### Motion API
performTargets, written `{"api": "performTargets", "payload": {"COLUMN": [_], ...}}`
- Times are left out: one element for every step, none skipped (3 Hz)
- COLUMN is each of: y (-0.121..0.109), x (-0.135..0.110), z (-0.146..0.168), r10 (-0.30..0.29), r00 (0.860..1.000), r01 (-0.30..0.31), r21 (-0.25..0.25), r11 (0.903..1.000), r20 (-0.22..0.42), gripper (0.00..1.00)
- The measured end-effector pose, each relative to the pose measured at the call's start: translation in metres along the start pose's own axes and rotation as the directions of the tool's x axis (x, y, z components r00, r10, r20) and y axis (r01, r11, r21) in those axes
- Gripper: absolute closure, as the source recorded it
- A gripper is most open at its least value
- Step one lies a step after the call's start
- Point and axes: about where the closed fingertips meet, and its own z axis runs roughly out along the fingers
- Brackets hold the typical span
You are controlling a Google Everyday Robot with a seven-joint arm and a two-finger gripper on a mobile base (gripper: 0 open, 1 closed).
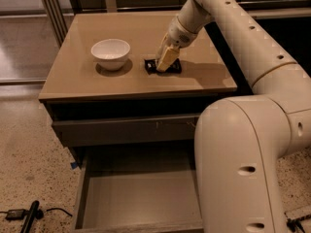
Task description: Place rxbar chocolate into middle drawer
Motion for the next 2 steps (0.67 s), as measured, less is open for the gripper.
{"api": "performTargets", "payload": {"y": [0.005,0.016], "x": [0.0,-0.003], "z": [-0.024,-0.055], "r10": [-0.013,-0.026], "r00": [1.0,1.0], "r01": [0.013,0.025], "r21": [0.022,0.046], "r11": [0.9997,0.9986], "r20": [-0.006,0.011], "gripper": [1.0,1.0]}}
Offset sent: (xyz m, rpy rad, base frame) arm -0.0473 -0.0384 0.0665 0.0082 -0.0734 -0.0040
